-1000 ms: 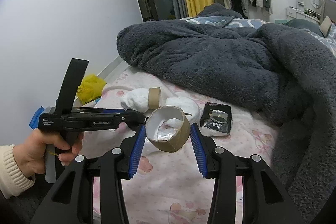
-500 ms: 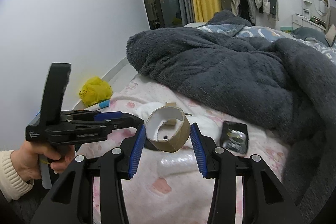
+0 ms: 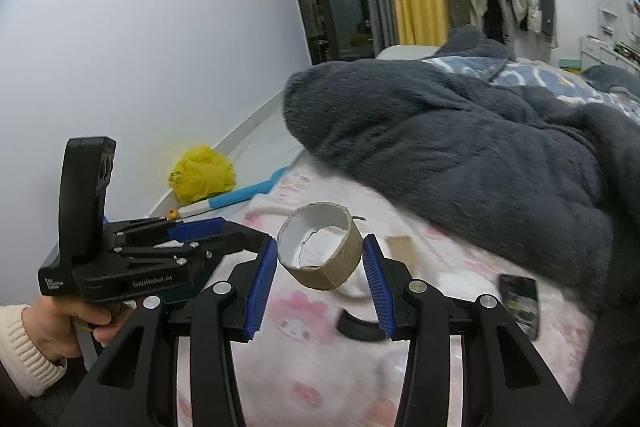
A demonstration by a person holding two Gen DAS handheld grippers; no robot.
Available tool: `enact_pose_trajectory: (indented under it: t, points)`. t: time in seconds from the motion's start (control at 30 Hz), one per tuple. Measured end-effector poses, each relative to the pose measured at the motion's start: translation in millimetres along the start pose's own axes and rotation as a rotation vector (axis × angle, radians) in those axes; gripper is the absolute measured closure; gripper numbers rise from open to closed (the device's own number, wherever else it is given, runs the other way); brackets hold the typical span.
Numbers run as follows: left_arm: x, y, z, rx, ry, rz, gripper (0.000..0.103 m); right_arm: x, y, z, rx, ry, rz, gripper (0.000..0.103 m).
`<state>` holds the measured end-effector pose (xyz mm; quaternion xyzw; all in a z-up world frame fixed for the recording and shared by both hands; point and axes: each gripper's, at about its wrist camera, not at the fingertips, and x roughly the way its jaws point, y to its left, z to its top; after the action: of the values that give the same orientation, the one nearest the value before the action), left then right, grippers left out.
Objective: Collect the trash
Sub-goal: 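Carry the tape roll and black piece over the green bin with both tools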
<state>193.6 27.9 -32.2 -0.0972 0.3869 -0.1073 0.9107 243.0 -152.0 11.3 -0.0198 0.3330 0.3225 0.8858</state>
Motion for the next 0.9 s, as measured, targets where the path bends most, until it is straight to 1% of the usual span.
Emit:
enact_pose_trajectory:
  t: [0.2,0.3,0.5,0.63,0.9]
  points:
    - [-9.6,30.9,-3.8,-0.02,-0.001,0.041,0.06,24.0,29.5,12.5,-0.025,0.017,0.036,0.058]
    - [-13.4,51.2,-7.9,-0.041,0.005,0.076,0.06,38.7,44.5,15.7,-0.04,0.033,0.053,0.058]
    - [-21.2,93.6,-14.9,-0.089,0.023,0.145,0.06,64.9,72.0,20.8,-0.026,0.07,0.098,0.058]
    - [-24.3,118.8,-21.9,-0.115,0.038,0.193,0.06,80.0,93.6,24.4,-0.043,0.084,0.128,0.058]
    - [-20.4,160.5,-37.7,-0.163,0.089,0.248,0.061,107.0,126.4,27.8,-0.059,0.119,0.173,0.058]
